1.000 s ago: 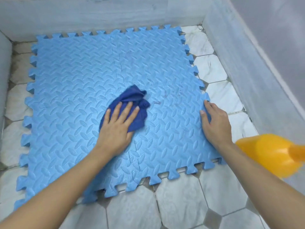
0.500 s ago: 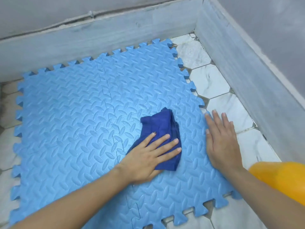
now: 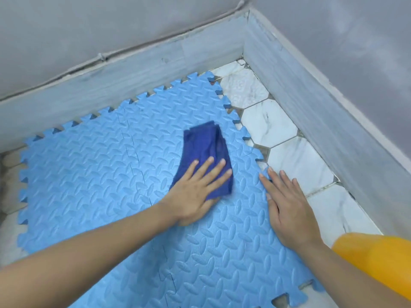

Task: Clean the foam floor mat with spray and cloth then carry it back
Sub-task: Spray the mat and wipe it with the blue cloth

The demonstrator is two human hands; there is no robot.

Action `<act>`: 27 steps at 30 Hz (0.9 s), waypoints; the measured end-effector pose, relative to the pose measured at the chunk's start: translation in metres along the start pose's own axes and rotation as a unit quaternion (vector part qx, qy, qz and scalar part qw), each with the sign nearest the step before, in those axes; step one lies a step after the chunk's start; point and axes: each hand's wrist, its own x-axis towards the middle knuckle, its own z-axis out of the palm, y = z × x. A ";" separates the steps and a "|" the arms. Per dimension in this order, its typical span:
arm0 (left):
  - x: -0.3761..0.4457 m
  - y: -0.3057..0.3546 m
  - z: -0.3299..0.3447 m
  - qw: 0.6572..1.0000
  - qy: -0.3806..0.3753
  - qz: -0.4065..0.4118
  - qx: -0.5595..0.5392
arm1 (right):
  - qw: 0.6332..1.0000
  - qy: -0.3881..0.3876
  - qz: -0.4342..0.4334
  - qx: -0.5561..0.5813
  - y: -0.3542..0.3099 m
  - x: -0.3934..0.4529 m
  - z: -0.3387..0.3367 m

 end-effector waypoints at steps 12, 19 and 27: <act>0.041 -0.150 -0.019 0.870 0.073 -0.471 -0.126 | 1.000 0.010 -0.009 -0.005 -0.004 0.003 0.001; 0.139 -0.044 -0.033 0.977 0.015 -0.196 -0.080 | 1.000 -0.001 0.010 0.015 -0.005 0.002 0.000; 0.005 -0.195 -0.020 0.875 0.072 -0.465 -0.112 | 1.000 0.007 0.004 0.016 -0.006 0.004 0.001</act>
